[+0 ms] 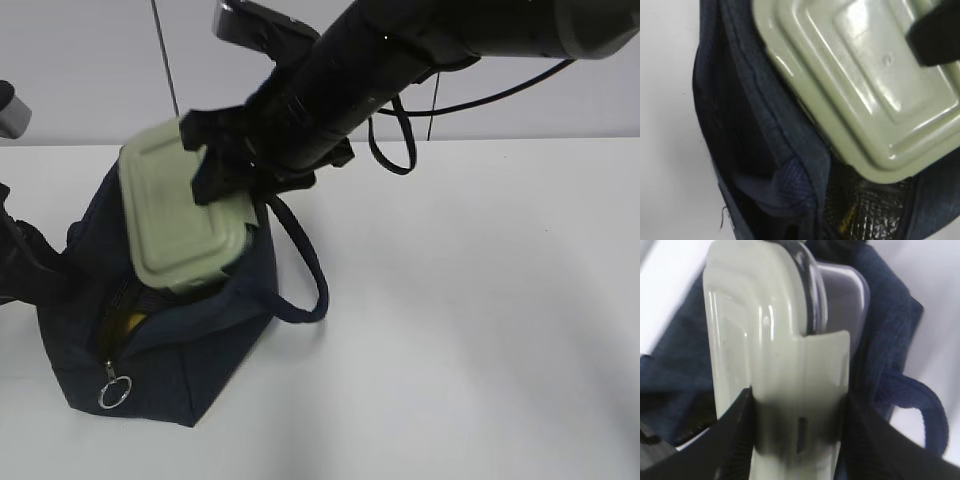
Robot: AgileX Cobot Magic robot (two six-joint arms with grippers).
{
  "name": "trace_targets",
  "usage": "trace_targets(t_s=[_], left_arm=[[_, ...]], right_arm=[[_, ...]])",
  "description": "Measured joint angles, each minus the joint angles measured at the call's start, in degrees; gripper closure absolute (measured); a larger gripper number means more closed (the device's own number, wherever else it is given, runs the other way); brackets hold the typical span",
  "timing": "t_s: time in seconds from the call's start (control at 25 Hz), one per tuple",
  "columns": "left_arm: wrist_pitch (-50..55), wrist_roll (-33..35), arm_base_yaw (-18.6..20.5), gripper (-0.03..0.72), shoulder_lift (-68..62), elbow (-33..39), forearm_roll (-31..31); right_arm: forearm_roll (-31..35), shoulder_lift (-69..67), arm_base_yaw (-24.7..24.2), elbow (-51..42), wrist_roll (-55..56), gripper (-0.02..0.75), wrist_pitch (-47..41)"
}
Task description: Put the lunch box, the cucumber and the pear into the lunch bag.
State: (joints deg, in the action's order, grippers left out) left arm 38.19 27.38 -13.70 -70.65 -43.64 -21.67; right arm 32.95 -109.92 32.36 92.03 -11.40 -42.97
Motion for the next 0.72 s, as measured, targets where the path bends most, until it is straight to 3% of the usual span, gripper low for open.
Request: trace_targets(t_s=[0.08,0.24,0.72], left_arm=[[0.06,0.0,0.0,0.687,0.0,0.0,-0.18],[0.06,0.0,0.0,0.687,0.0,0.0,-0.4],[0.09,0.0,0.0,0.687,0.0,0.0,-0.35]], right_arm=[[-7.38,-0.64,0.0,0.0,4.47,0.398,-3.58],[-11.36,-0.66,0.1,0.0,6.77,0.398,-6.57],[-8.4,-2.73,1.04,0.12,7.54,0.399,-3.54]])
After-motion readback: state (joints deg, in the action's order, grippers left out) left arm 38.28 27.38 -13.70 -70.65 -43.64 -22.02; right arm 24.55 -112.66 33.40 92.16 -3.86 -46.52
